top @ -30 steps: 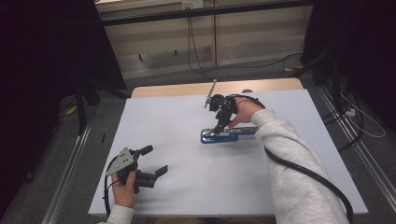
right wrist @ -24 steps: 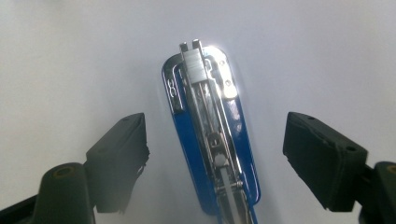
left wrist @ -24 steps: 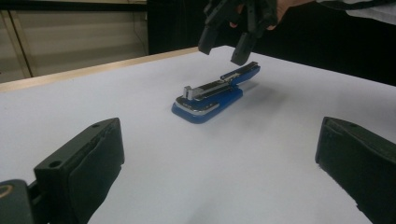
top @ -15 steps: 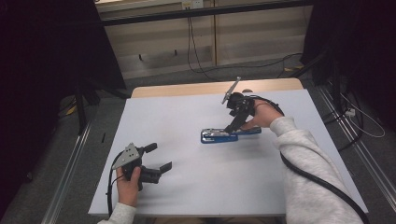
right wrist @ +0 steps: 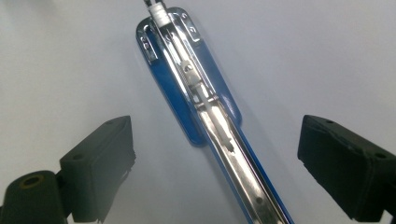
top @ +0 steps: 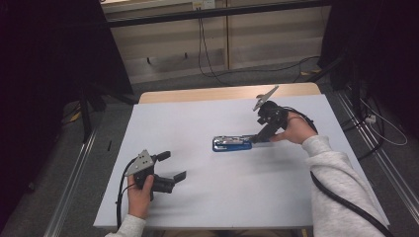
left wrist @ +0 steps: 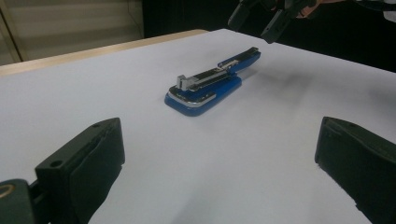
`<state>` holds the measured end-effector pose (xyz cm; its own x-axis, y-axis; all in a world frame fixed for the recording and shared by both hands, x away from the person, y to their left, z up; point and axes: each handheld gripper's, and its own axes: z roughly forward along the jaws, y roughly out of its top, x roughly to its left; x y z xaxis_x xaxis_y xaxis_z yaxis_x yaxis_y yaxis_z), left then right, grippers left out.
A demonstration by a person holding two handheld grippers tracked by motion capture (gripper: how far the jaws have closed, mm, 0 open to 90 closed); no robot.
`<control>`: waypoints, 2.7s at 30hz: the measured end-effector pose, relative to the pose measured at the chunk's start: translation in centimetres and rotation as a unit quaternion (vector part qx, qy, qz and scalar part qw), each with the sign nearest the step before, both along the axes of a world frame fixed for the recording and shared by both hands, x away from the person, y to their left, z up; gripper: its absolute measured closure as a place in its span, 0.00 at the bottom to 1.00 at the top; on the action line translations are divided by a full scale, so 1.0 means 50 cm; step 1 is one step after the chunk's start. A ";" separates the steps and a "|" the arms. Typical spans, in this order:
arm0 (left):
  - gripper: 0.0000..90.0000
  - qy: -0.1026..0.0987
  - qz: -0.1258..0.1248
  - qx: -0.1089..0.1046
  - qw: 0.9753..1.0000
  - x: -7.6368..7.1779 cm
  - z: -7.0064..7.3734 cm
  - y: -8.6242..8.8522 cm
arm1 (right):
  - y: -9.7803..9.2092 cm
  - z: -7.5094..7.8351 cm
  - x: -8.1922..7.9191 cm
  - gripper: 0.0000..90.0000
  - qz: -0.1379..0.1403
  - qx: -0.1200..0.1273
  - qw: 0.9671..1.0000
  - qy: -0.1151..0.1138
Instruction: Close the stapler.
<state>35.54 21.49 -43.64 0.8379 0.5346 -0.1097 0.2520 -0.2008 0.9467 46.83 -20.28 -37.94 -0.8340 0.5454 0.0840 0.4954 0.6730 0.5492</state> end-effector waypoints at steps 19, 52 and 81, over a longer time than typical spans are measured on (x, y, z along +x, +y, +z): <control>0.02 0.021 0.008 0.018 1.000 0.026 -0.003 -0.037 | -0.069 -0.021 -0.049 0.08 -0.066 0.017 0.997 -0.027; 0.27 0.061 0.052 0.048 0.996 0.115 -0.005 -0.127 | -0.126 -0.037 -0.100 0.29 -0.098 0.017 0.994 -0.042; 1.00 0.124 0.055 0.118 0.984 0.169 -0.032 -0.196 | -0.153 -0.067 -0.115 1.00 -0.158 0.009 0.985 -0.068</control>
<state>44.00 11.70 -45.26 0.7362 0.6560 -0.1663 0.5026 -0.3654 0.7835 41.09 -27.93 -41.30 -0.6278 0.7784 -0.0052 0.5991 0.4875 0.6351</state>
